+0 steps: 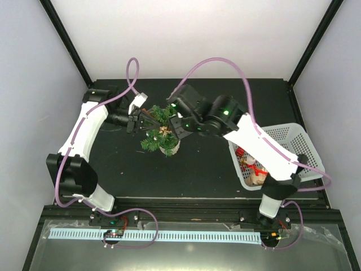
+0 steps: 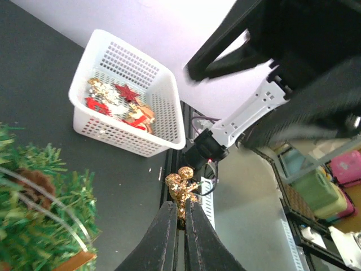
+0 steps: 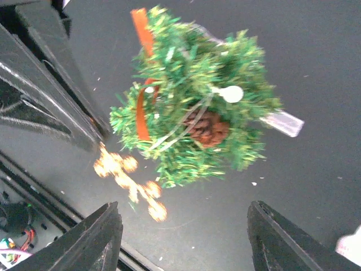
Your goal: Decorate the small christmas tree
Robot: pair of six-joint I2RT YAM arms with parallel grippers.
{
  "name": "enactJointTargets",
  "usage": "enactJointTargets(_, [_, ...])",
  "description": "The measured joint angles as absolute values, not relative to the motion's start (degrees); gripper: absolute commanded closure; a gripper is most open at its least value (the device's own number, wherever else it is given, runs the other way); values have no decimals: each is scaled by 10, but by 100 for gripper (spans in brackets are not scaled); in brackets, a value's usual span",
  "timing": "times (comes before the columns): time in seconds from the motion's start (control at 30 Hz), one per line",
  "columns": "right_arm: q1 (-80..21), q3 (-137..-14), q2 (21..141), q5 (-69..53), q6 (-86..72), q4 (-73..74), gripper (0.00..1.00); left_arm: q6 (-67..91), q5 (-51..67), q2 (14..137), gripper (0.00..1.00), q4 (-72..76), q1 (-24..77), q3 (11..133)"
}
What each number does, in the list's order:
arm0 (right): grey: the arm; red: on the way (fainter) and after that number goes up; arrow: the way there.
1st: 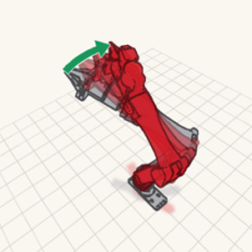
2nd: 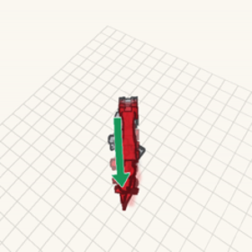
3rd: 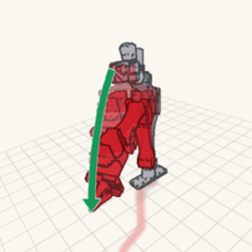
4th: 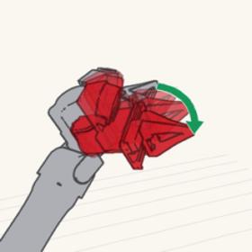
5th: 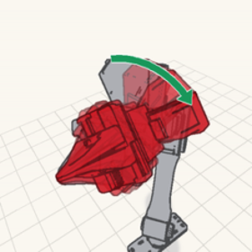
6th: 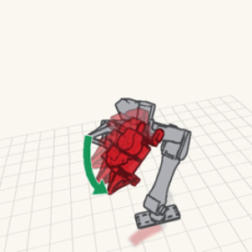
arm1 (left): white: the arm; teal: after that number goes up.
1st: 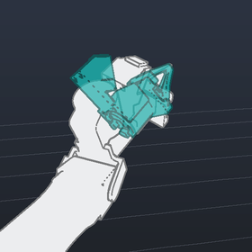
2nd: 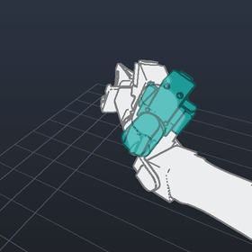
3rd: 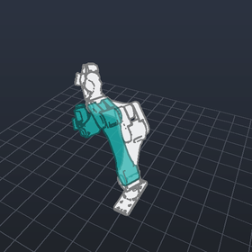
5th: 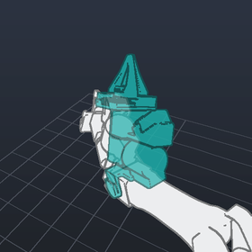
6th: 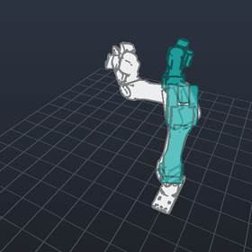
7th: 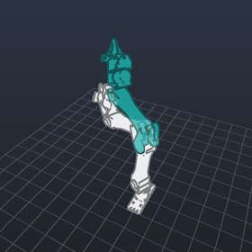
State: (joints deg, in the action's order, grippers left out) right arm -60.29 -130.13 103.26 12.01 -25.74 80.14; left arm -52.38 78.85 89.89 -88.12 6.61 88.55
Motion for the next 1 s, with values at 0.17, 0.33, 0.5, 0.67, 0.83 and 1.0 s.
enactJointTargets(0.17, [-576,-1256,938,169,-287,803,37,-524,781,898,98,-881,25,877])
enactJointTargets(0.33, [-542,-1190,863,206,-313,809,37,-535,750,894,98,-881,-6,831])
enactJointTargets(0.5, [-539,-1140,851,219,-331,813,37,-562,707,893,98,-882,-23,789])
enactJointTargets(0.67, [-539,-1110,851,220,-339,814,37,-587,682,902,98,-883,-44,778])
enactJointTargets(0.83, [-539,-1104,848,220,-344,814,37,-607,658,919,98,-885,-72,775])
enactJointTargets(1.0, [-539,-1086,840,221,-349,814,37,-619,646,938,98,-885,-86,775])
